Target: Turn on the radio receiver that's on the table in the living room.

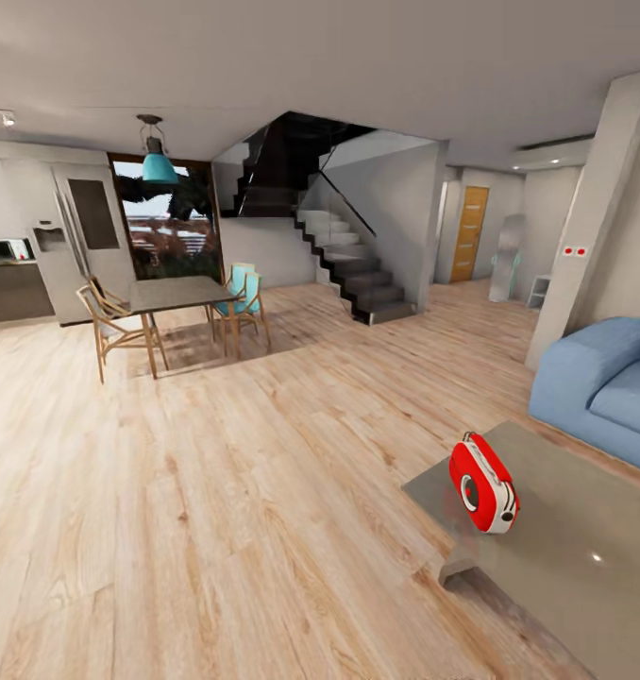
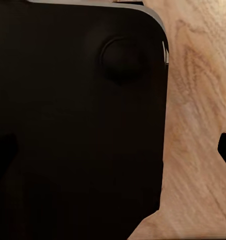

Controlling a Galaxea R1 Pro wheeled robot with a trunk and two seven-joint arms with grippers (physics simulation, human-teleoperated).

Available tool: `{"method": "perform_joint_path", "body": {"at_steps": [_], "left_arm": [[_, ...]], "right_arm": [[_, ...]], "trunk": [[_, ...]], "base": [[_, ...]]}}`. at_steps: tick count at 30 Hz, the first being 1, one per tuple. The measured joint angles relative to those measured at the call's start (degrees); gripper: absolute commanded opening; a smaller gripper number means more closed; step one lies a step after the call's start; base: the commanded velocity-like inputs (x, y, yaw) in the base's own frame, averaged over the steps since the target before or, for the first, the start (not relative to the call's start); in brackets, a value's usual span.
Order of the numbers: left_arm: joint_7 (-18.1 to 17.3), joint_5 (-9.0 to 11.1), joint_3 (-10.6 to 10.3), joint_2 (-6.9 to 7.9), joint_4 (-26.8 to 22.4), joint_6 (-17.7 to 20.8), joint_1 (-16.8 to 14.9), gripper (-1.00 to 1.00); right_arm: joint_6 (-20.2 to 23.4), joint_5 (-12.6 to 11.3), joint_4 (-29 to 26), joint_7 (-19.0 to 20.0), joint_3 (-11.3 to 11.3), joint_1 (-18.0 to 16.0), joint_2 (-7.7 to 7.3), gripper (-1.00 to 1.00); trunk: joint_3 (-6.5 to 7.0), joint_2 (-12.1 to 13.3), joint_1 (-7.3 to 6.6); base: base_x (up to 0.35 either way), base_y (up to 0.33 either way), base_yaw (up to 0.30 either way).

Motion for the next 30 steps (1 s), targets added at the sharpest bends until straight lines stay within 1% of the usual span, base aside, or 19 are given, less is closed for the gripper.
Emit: {"method": "perform_joint_path", "body": {"at_steps": [23,26,30], "left_arm": [[0.08,-0.09,-0.12,-0.25,-0.01,0.00,0.00,1.00],[0.09,-0.09,-0.14,-0.26,0.00,0.00,0.00,1.00],[0.09,0.07,-0.36,-0.26,0.05,0.36,0.00,1.00]], "right_arm": [[0.00,-0.02,0.00,0.00,-0.02,0.03,-0.09,1.00],[0.04,-0.07,0.00,0.00,-0.08,0.02,-0.10,1.00],[0.09,-0.10,0.02,0.00,-0.17,0.00,-0.09,1.00]], "trunk": [[0.00,0.00,0.00],[0.00,0.00,0.00],[0.00,0.00,0.00]], "base": [[0.001,0.000,-0.282],[0.138,0.000,-0.271],[0.300,0.000,-0.066]]}}
